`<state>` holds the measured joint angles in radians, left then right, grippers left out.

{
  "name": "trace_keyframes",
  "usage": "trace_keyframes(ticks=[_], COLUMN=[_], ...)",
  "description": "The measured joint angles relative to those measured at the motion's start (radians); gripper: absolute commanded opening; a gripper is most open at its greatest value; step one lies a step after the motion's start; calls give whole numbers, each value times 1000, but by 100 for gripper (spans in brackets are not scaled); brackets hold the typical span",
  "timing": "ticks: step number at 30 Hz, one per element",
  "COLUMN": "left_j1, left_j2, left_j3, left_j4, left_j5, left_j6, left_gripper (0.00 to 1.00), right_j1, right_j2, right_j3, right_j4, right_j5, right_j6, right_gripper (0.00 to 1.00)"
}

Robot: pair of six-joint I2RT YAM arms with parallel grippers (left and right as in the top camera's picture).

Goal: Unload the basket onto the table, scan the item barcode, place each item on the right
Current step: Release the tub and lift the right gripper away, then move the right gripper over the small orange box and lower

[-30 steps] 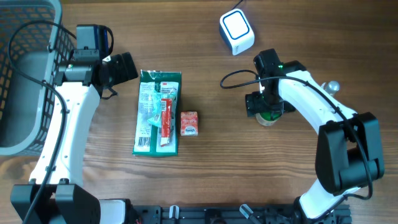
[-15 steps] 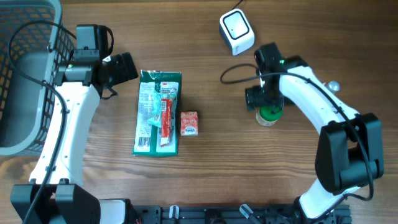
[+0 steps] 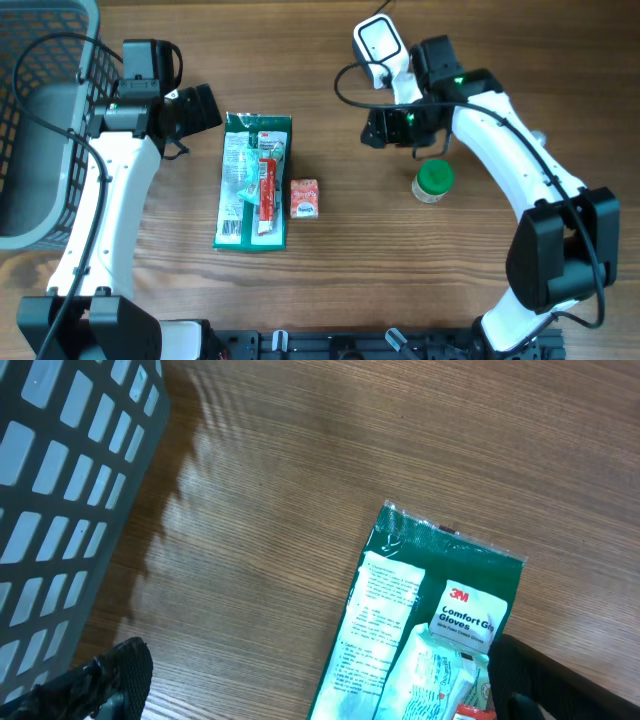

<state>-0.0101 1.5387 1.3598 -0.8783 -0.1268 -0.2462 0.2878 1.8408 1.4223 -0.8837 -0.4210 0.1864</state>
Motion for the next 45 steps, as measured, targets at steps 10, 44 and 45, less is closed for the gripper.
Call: trace_keyframes(ticks=[10,44,45], left_j1=[0,0,0], left_j2=[0,0,0], left_j3=[0,0,0], left_j4=[0,0,0], left_j5=[0,0,0], left_j6=[0,0,0], left_gripper=[100,100,100], right_j1=[84,42,42], right_j2=[0,0,0], right_j3=[-149,-167,-167], right_j4=[-8,-224,-214], right_j5=[191,673,650], right_j6=[222,330,329], right_gripper=[26,47,47])
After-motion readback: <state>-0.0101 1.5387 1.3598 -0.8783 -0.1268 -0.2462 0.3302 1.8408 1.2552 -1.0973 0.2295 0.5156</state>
